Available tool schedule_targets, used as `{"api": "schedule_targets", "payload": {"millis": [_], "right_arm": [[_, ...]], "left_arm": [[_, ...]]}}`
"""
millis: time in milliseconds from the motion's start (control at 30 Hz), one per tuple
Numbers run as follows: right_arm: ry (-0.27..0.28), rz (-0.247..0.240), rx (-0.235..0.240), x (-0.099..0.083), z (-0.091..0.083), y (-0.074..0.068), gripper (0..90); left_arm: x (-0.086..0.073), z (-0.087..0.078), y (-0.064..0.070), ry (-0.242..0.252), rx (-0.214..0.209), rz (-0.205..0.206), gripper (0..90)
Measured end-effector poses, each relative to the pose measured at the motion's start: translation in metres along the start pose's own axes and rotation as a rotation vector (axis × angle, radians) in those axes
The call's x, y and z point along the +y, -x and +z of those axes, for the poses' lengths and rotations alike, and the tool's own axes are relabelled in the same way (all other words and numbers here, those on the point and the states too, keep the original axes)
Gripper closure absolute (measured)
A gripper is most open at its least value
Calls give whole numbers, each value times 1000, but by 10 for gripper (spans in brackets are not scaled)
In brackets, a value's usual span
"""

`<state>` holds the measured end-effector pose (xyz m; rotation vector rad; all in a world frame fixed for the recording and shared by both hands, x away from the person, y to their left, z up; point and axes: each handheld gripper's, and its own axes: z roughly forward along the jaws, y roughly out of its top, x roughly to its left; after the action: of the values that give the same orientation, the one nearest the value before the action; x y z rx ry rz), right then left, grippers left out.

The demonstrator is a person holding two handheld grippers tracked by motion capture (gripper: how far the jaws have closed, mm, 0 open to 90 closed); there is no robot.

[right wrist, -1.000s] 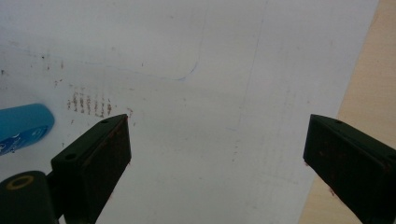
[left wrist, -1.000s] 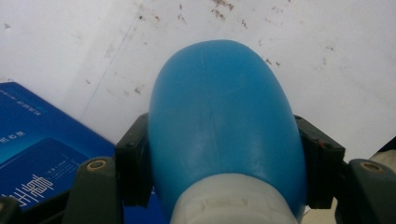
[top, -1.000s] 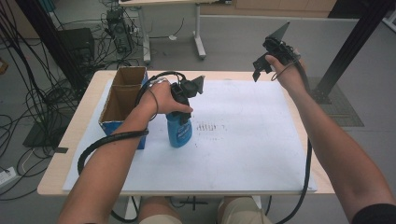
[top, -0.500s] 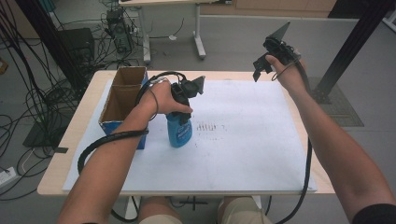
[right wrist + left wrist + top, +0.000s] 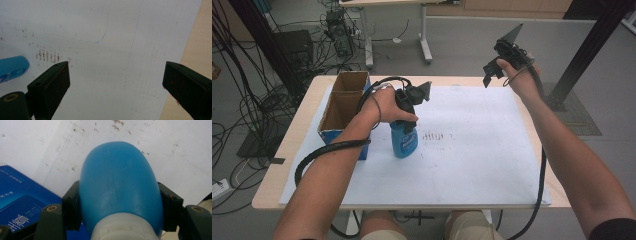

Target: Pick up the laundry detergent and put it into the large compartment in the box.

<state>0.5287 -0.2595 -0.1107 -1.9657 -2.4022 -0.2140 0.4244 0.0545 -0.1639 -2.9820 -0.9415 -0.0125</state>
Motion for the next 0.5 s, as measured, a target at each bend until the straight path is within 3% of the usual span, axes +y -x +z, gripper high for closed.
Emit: {"api": "schedule_targets", "payload": {"millis": [500], "right_arm": [[-1, 2, -1, 0, 0, -1, 76]], "left_arm": [[-1, 0, 0, 1, 1, 0, 356]]}}
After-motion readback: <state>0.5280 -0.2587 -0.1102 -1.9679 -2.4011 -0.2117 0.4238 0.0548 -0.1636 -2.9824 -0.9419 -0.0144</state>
